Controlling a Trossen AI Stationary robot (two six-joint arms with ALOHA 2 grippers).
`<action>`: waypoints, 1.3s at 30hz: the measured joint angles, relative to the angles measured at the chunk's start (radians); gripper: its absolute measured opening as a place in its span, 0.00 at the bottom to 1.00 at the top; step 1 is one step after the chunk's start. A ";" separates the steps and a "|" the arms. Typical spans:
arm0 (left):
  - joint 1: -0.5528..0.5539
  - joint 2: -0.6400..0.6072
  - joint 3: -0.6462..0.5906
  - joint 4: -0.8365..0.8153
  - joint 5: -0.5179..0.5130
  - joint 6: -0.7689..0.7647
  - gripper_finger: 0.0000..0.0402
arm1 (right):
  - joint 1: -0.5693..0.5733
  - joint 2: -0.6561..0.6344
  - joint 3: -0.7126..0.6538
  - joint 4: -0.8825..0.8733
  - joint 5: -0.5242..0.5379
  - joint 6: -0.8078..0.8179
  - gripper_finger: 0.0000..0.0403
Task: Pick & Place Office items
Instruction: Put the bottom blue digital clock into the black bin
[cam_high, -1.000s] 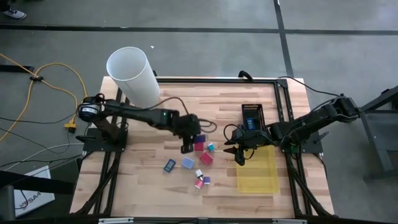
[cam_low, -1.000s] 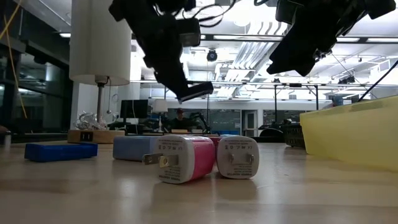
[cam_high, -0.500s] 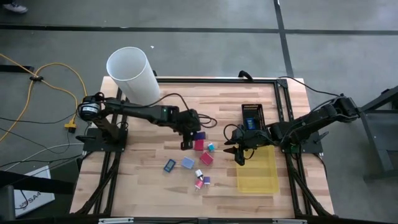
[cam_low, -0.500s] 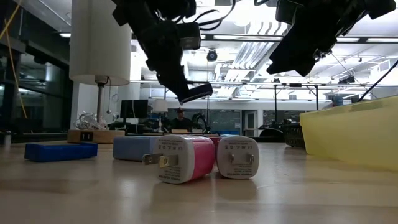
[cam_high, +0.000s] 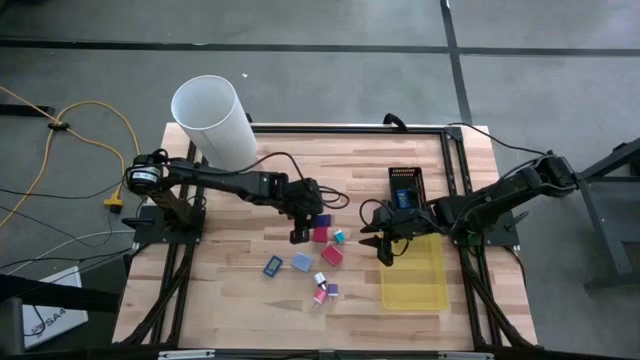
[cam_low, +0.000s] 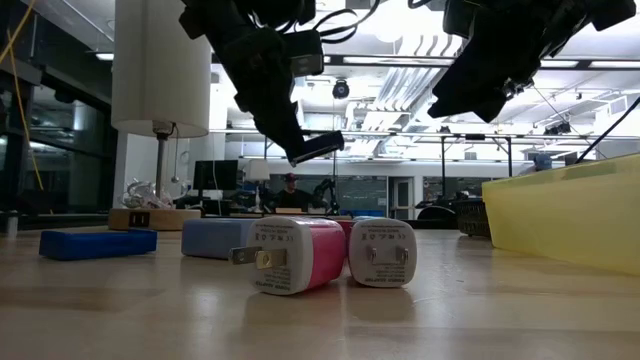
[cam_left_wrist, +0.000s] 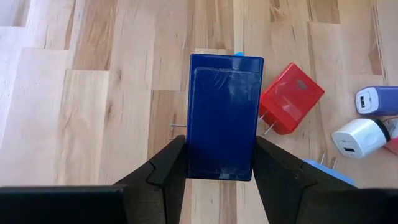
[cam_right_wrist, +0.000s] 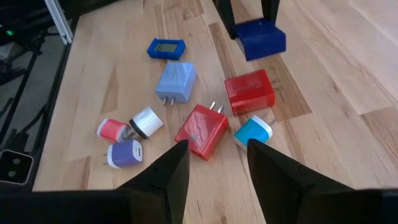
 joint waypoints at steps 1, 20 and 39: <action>0.000 0.000 0.000 0.000 0.000 0.000 0.37 | 0.000 0.000 0.000 0.007 0.001 0.000 0.37; 0.000 0.000 0.000 0.002 -0.029 0.047 0.37 | -0.002 0.000 0.000 0.138 0.035 -0.005 0.37; -0.192 0.000 0.000 0.100 -0.697 0.188 0.37 | -0.050 0.000 0.000 0.120 0.194 0.398 0.37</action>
